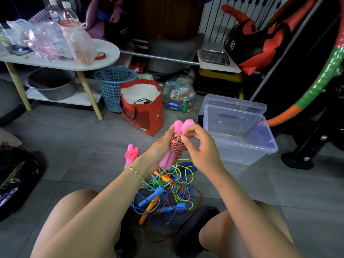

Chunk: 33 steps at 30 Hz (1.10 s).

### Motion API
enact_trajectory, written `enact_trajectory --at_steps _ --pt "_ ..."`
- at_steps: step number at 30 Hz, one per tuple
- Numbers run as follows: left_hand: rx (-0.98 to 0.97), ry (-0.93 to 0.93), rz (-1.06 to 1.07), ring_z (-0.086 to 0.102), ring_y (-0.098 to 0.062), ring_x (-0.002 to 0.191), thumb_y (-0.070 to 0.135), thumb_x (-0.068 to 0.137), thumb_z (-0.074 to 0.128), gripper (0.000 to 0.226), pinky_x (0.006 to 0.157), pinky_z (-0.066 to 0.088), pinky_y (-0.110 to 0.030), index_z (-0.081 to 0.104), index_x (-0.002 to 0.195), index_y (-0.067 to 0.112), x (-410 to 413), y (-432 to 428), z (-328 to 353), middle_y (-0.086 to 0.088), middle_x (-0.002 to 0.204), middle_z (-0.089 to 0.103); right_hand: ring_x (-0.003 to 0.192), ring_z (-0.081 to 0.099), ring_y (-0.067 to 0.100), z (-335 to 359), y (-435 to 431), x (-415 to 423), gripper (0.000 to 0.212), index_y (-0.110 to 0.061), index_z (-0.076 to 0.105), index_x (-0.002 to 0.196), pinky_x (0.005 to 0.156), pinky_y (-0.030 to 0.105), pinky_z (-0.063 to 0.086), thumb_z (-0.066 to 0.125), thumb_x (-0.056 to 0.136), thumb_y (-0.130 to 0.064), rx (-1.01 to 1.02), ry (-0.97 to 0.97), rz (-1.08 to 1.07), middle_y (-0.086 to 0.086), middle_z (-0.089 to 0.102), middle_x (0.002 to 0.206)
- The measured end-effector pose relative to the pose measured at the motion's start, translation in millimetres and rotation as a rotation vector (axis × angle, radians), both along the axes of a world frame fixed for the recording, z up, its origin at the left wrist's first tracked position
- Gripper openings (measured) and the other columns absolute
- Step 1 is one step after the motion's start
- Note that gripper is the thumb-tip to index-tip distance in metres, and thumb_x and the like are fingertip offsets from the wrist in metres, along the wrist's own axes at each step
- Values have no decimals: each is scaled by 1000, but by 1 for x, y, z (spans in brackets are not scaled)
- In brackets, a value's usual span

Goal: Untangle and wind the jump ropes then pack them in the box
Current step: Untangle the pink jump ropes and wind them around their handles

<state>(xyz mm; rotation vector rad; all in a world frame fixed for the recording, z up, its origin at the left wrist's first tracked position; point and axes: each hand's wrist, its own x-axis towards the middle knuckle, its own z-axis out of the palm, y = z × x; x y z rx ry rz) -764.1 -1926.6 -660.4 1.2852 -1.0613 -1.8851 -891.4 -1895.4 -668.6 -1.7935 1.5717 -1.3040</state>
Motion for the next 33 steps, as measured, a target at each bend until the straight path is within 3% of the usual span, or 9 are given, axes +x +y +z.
enact_trajectory --at_steps 4,7,10,12,16,20,26,29,33 --pt "46 88 62 57 -14 49 50 98 35 48 47 46 -21 58 95 8 -3 0 -2 -7 59 62 89 53 12 1 8 8 17 -24 63 92 85 37 43 55 87 -39 -106 190 -56 -14 62 89" --pt "114 164 97 61 -10 47 45 100 34 44 46 49 -17 56 92 7 -6 3 -1 -4 51 63 79 49 9 4 7 14 27 -19 62 88 76 30 40 61 81 -45 -140 254 -101 -13 58 81" --pt "172 205 119 62 -17 68 50 96 40 43 65 49 -28 59 102 12 -8 3 0 -8 82 67 78 53 16 4 3 12 19 -21 55 94 70 34 44 60 87 -38 -155 257 -103 -3 61 80" --pt "174 208 149 57 -19 65 48 96 41 40 60 46 -28 58 97 12 -6 1 -1 -9 83 62 77 56 20 2 3 10 13 -26 51 95 67 37 47 57 90 -35 -144 249 -77 3 61 80" --pt "167 200 203 57 -14 46 46 97 41 39 43 46 -19 56 95 10 -5 1 -1 -8 73 59 77 58 17 0 4 13 19 -17 63 91 68 38 48 53 90 -34 -168 250 -68 2 65 83" --pt "148 193 244 56 -13 43 42 99 40 42 39 43 -17 50 119 6 -6 -1 -2 -10 72 58 87 64 12 0 5 15 15 -16 69 97 77 29 49 65 86 -25 -182 242 -84 -4 71 98" --pt "48 75 303 50 -13 35 41 97 44 38 37 39 -20 42 119 9 -11 -5 -16 -11 68 51 82 64 13 -2 3 18 11 -12 69 91 73 21 47 69 84 -19 -132 232 -171 -2 72 92" --pt "3 22 334 49 -16 39 40 96 46 25 40 39 -21 39 101 16 -13 -5 -19 -10 67 50 84 55 4 -7 1 24 8 -9 66 88 74 5 36 68 85 -16 -106 216 -231 0 66 97" --pt "-33 6 399 51 -17 48 39 96 48 30 39 42 -21 41 109 12 -15 -6 -21 -11 77 56 89 41 -1 -11 0 28 8 -8 66 86 76 -3 30 66 86 -16 -25 97 -338 -4 43 99"
